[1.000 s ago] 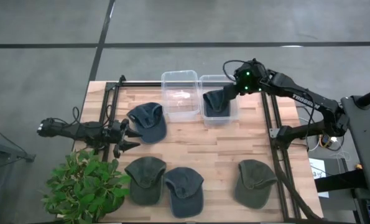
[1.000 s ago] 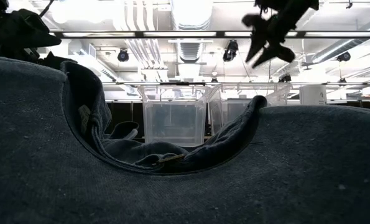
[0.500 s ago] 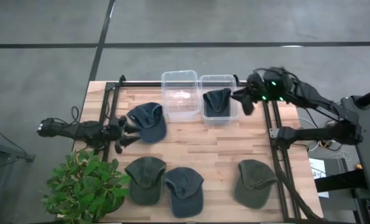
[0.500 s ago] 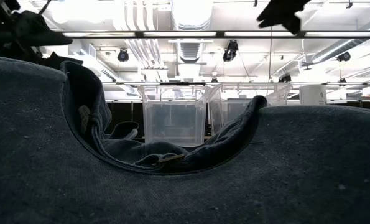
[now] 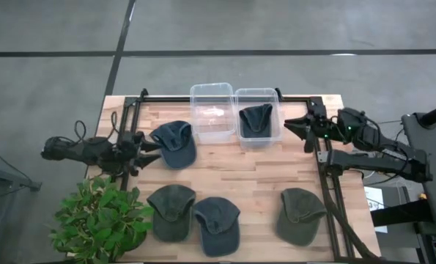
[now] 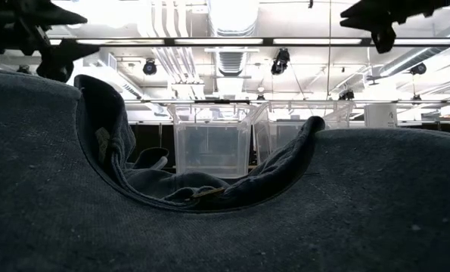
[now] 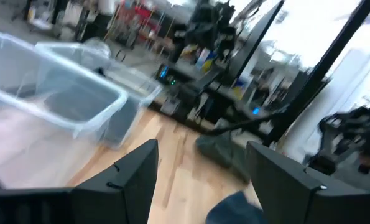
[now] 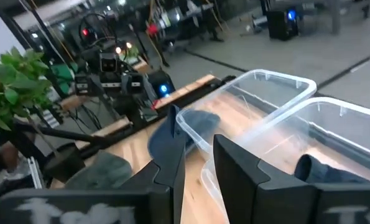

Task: Pick & Place hat
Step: Put the top blue cap into the right transparent bin

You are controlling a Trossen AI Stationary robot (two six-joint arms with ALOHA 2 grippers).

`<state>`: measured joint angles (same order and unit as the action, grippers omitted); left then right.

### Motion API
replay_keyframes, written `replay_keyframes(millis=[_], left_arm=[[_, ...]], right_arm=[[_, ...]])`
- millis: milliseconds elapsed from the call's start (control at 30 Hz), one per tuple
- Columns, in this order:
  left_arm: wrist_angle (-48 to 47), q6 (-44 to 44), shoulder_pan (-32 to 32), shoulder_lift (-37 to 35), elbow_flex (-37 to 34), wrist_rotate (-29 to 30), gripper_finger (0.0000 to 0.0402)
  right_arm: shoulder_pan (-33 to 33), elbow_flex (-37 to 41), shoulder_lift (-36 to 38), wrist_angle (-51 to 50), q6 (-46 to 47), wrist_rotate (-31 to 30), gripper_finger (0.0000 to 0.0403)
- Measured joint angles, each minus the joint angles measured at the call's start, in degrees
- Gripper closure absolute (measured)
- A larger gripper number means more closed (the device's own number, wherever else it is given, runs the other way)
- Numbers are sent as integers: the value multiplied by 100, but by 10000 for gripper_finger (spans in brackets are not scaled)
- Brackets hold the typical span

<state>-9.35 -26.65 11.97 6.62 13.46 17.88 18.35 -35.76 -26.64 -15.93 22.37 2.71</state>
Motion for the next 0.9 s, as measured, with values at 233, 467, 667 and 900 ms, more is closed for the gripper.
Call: replay_keyframes(millis=[233, 467, 667, 900], left_arm=[[-1382, -488, 2, 1340, 1096, 247, 165], [-3197, -1802, -30, 2821, 2439, 1116, 165], [-4027, -2691, -121, 3638, 3211, 1473, 165], [-4797, -3730, -446, 4313, 3538, 1372, 165]], right_arm=[[1, 1016, 520, 1298, 17, -12, 330], [2, 1640, 681, 2136, 6, -16, 329], [2, 2154, 676, 3006, -31, -18, 331], [2, 2554, 674, 3685, 13, -21, 330]])
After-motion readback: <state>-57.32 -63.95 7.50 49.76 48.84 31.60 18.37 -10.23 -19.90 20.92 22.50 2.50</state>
